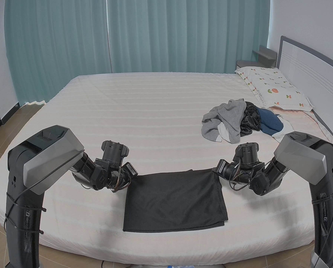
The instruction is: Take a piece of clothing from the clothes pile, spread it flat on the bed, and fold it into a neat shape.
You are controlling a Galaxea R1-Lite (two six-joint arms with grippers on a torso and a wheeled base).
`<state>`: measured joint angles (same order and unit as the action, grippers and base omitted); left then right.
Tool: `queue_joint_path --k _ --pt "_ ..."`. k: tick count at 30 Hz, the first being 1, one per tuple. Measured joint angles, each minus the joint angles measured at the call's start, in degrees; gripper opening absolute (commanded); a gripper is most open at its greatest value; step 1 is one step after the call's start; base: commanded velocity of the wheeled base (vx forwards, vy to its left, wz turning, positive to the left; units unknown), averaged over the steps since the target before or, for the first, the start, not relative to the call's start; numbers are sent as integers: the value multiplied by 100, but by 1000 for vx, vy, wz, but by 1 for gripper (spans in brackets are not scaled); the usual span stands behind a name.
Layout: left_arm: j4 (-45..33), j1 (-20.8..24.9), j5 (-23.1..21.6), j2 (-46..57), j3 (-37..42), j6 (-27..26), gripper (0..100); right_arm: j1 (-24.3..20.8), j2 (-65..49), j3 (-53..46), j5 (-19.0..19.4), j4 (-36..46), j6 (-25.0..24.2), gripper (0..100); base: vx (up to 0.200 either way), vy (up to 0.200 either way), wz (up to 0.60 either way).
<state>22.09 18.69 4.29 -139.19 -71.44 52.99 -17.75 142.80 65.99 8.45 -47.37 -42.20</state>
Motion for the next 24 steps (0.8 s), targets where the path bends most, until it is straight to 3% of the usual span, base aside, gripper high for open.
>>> queue_joint_path --k 14,15,24 --pt "-4 -44 63 13 7 119 0 -22 59 52 -38 9 9 0 0 0 0" --pt "-6 -44 63 11 7 119 0 -22 67 57 -38 9 9 100 0 0 0" --pt "-22 -41 50 -2 -4 139 0 -30 33 29 -24 2 11 100 0 0 0"
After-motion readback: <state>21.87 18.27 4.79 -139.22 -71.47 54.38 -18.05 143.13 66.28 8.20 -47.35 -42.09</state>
